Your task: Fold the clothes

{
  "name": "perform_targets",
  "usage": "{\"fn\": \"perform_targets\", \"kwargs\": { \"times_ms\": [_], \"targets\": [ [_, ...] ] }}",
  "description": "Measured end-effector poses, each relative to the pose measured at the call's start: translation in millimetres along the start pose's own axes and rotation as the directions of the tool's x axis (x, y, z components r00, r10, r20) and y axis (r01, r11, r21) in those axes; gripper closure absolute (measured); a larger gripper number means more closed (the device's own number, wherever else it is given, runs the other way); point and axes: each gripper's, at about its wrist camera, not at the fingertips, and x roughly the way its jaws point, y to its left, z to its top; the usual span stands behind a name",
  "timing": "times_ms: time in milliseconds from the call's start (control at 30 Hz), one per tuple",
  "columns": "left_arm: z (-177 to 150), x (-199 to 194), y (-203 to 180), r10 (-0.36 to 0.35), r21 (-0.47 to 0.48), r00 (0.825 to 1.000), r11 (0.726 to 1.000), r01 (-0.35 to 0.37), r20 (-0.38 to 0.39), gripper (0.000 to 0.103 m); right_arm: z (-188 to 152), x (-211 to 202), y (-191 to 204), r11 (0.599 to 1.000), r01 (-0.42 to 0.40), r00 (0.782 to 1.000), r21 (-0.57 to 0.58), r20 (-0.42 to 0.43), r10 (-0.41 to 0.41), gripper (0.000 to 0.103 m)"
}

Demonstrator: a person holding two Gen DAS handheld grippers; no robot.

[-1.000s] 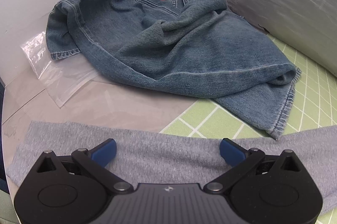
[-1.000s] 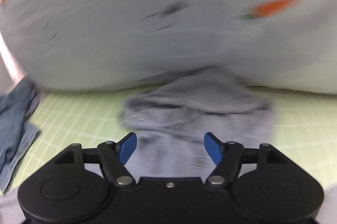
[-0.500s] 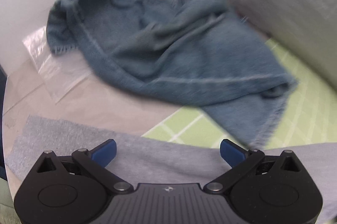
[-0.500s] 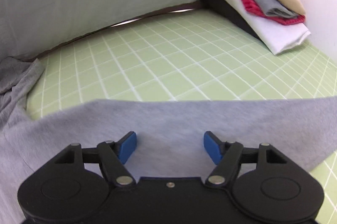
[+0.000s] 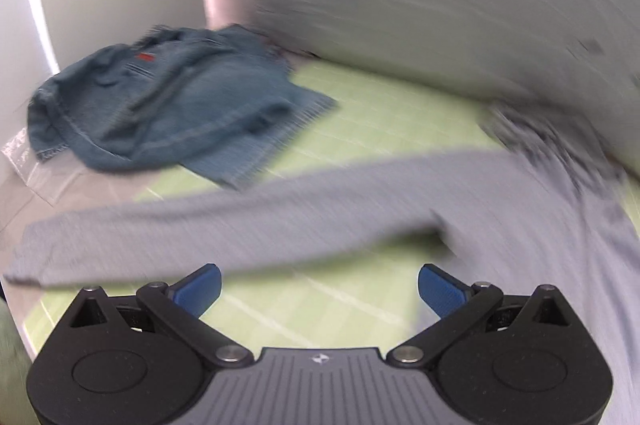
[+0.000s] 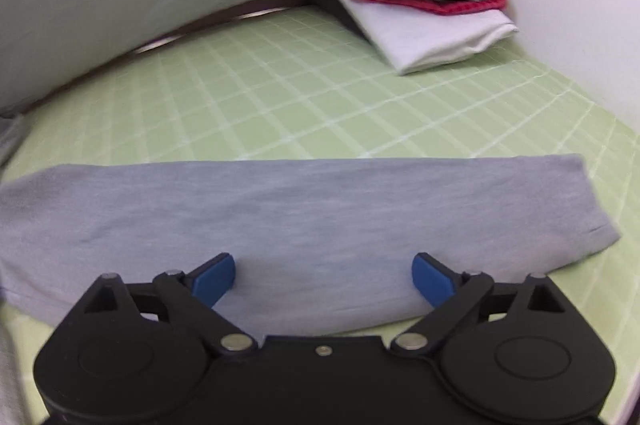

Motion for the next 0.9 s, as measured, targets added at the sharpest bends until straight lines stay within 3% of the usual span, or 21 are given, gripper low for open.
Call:
{"fn": "perform_targets", "kwargs": {
  "times_ms": [233,367,500,567,600,633,700,900],
  "targets": [
    [-35.3,-22.9,-78.9,-0.053,0.046,0.995,0.997,0.057,-0.082,0.000,29.9,28.5,-107.9,0.988,0.149,0.989,0.048,0.001,-0.149,0.006],
    [-44.7,-37.7,-110.9,-0.067,0.095,0.995,0.993,0.074,-0.074,0.000,42.0,40.9,-147.4,0.985,0.154,0.988,0.074,0.001,-0.154,0.006],
    [-50.0,-45.8,-131.3,-0.071,0.107,0.995,0.991,0.079,-0.073,0.000,39.8,46.5,-172.0,0.984,0.083,0.996,0.156,0.001,-0.084,0.006],
    [-51.1,-48.5,-138.9,-0.075,0.109,0.994,0.991,0.083,-0.074,0.000,37.1,42.4,-169.5,0.992,0.057,0.998,0.113,0.019,-0.060,0.015],
    [-51.8,-49.2,-142.3,-0.076,0.114,0.994,0.990,0.085,-0.075,0.000,36.3,39.3,-168.4,0.995,0.036,0.999,0.094,0.028,-0.039,0.028],
    [-52.6,-49.9,-145.7,-0.078,0.120,0.994,0.989,0.086,-0.076,0.000,36.4,36.3,-167.4,0.997,0.007,0.999,0.075,0.032,-0.010,0.054],
    [-53.2,-50.6,-151.0,-0.082,0.129,0.993,0.987,0.092,-0.079,0.000,36.5,30.5,-165.1,0.998,-0.045,0.998,0.039,0.036,0.043,0.086],
    [-50.1,-51.2,-149.9,-0.089,0.134,0.994,0.986,0.097,-0.062,0.000,21.1,13.5,-174.6,0.998,0.034,0.999,0.057,0.020,-0.035,0.089]
  ]
}}
